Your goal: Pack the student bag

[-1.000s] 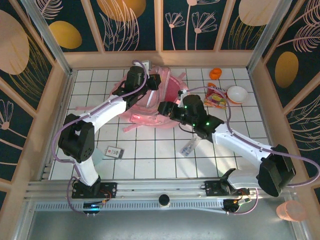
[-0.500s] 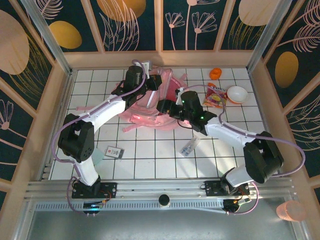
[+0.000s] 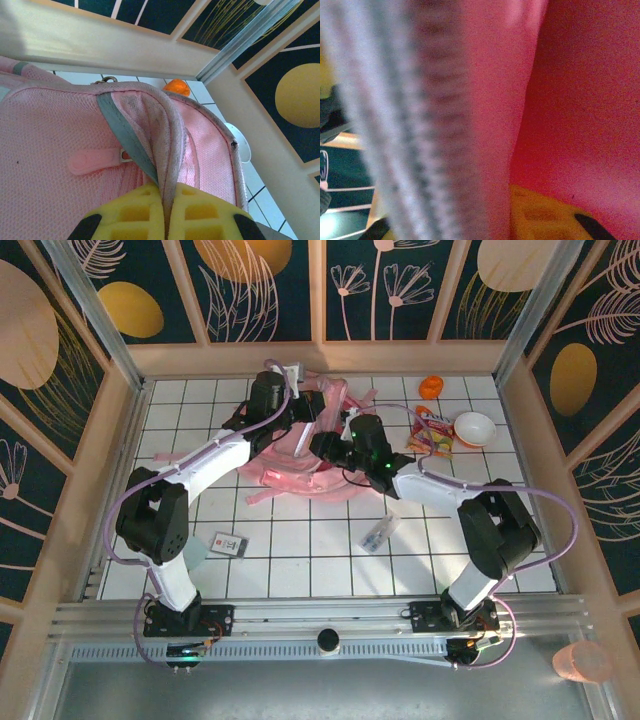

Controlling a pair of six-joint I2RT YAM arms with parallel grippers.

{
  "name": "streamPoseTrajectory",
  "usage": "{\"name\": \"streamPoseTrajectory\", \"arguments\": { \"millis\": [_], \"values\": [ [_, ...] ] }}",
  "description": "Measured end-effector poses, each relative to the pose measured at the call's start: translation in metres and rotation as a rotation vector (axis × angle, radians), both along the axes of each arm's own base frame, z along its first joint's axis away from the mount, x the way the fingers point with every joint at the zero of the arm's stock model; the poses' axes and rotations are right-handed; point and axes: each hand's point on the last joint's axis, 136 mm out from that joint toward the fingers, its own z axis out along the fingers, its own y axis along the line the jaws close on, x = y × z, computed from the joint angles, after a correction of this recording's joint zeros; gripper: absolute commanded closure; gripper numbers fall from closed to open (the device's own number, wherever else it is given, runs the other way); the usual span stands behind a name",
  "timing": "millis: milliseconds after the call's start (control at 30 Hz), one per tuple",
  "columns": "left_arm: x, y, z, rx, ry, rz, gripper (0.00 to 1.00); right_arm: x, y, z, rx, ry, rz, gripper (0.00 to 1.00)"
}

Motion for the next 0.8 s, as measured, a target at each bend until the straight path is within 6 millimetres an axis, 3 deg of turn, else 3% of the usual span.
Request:
{"name": "streamPoseTrajectory", "arguments": {
  "millis": [100,200,333,467,567,800],
  "values": [
    [-0.001,0.004,0.005,-0.005,-0.013,-0.003,0.67,0.003,-0.001,0.002,0.012,0.003,-0.025,0.93],
    [-0.011,0.017,0.028,-0.016,-0.062,-0.007,0.59,0.007,-0.006,0.000,0.014,0.022,-0.058,0.93],
    [-0.037,0.048,0.068,-0.004,-0.174,0.014,0.57,0.008,-0.007,0.000,0.017,0.027,-0.070,0.93],
    [-0.075,0.071,0.077,0.033,-0.255,0.013,0.56,0.009,-0.007,0.001,0.024,0.031,-0.074,0.96],
    [-0.104,0.083,0.051,0.080,-0.264,-0.015,0.54,0.010,-0.006,0.006,0.036,0.029,-0.076,0.97],
    [-0.153,0.095,-0.063,0.177,-0.110,-0.114,0.50,0.013,-0.003,0.016,0.054,0.018,-0.078,0.97]
  ]
}}
